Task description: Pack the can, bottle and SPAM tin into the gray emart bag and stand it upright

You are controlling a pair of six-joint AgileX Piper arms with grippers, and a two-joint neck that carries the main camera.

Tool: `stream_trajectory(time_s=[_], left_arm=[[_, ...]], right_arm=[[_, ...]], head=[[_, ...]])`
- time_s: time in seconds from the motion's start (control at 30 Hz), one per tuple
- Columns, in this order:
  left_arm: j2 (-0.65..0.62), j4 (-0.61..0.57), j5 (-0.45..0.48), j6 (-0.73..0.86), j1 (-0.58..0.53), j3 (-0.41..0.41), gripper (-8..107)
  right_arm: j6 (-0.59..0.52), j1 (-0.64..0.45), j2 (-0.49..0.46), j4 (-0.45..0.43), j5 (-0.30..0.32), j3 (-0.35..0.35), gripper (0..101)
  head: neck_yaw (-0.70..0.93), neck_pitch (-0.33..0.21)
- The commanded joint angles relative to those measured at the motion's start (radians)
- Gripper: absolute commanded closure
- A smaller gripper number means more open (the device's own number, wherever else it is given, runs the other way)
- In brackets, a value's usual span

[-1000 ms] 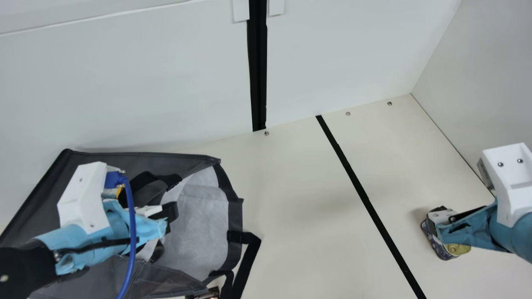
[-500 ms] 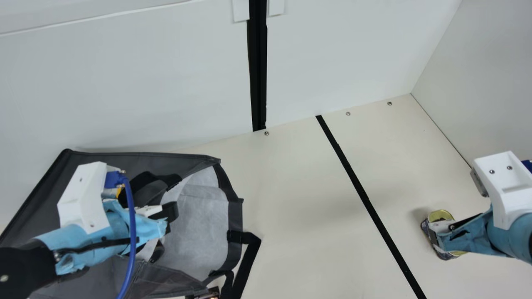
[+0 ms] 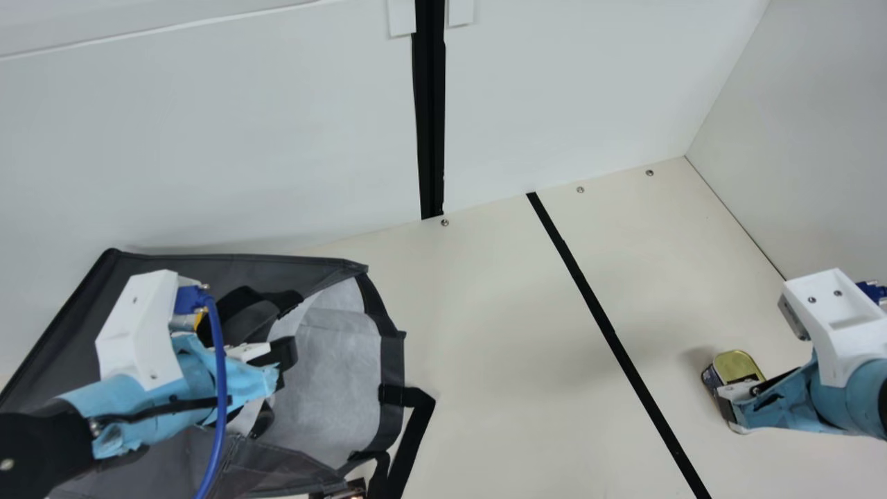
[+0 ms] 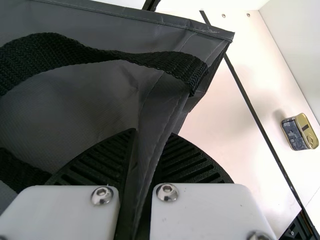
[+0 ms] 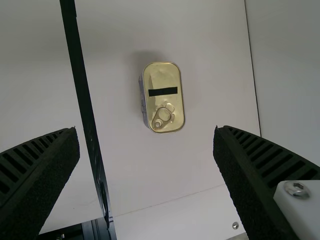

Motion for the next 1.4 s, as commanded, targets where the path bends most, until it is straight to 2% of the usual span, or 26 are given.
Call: stream_trajectory(time_s=[0.0, 0.33, 0.7, 1.37], left_arm=[[0.0, 0.0, 0.0, 0.0, 0.0, 0.0, 107], [0.0, 0.0, 0.0, 0.0, 0.0, 0.0, 107], [0.0, 0.0, 0.0, 0.0, 0.0, 0.0, 107], [0.0, 0.0, 0.0, 0.0, 0.0, 0.0, 107]], right_arm=[[-0.035, -0.023, 0.008, 0.015, -0.012, 0.015, 6], [-0.169, -0.125, 0.071, 0.082, -0.072, 0.074, 6], [-0.281, -0.206, 0.162, 0.135, -0.125, 0.1, 6], [-0.374, -0.23, 0.341, 0.162, -0.218, 0.107, 6]], head=[[-0.002, -0.023], [-0.002, -0.023], [-0.002, -0.023], [-0.002, -0.023]])
